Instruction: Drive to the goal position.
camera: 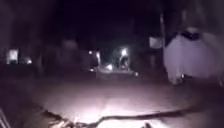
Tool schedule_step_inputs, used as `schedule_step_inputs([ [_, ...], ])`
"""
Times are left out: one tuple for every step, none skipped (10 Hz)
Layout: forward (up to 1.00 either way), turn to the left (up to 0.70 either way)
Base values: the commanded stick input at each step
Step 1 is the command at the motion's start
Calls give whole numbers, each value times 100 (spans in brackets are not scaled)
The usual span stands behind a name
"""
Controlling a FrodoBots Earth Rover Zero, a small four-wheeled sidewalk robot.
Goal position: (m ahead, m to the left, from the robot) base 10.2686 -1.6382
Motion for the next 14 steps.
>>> schedule_step_inputs([
  [70, 0],
  [70, 0],
  [70, 0],
  [70, 0],
  [70, 0],
  [70, 0],
  [70, 0],
  [70, 0],
  [70, 0],
  [70, 0],
  [70, 0],
  [70, 0],
  [70, 0],
  [70, 0],
])
